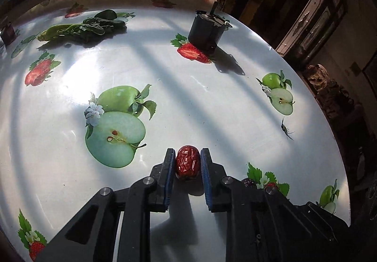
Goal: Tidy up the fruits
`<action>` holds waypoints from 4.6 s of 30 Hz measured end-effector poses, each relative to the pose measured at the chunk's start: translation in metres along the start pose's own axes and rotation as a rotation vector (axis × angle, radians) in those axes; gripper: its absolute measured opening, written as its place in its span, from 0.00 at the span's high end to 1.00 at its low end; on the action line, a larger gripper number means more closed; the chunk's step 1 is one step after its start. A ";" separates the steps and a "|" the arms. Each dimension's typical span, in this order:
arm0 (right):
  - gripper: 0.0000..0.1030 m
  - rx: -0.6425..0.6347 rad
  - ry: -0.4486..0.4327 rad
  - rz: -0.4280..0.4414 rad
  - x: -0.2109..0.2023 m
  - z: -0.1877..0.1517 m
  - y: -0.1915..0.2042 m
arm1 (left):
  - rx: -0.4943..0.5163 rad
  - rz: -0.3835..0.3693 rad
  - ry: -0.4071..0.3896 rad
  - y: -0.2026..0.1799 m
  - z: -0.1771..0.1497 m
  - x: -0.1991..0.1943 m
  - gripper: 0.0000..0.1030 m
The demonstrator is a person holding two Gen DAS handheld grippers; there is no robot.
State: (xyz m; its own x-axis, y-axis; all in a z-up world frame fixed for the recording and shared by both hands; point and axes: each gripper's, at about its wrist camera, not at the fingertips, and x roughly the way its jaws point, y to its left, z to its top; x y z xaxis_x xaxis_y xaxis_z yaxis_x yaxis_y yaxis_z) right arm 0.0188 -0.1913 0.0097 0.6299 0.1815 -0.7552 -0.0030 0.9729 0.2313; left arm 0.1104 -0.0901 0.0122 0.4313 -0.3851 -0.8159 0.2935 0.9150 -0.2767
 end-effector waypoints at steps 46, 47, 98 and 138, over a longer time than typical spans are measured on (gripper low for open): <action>0.81 -0.087 -0.043 0.031 -0.047 -0.017 0.034 | -0.289 -0.015 -0.271 0.130 -0.138 -0.223 0.80; 0.81 -0.086 -0.051 0.056 -0.056 -0.016 0.039 | -0.303 -0.008 -0.280 0.137 -0.142 -0.232 0.80; 0.37 -0.254 -0.039 0.344 -0.060 -0.081 0.274 | -0.431 0.605 -0.480 0.239 -0.221 -0.340 0.17; 0.15 -0.171 -0.228 0.161 -0.128 -0.136 0.193 | -0.240 0.785 -0.527 0.099 -0.241 -0.321 0.00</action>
State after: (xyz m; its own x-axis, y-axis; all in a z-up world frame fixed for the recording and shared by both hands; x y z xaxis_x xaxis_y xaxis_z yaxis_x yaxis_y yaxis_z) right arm -0.1676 -0.0071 0.0676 0.7684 0.3173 -0.5558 -0.2353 0.9477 0.2157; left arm -0.2046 0.1536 0.1243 0.7735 0.3940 -0.4965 -0.3971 0.9118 0.1048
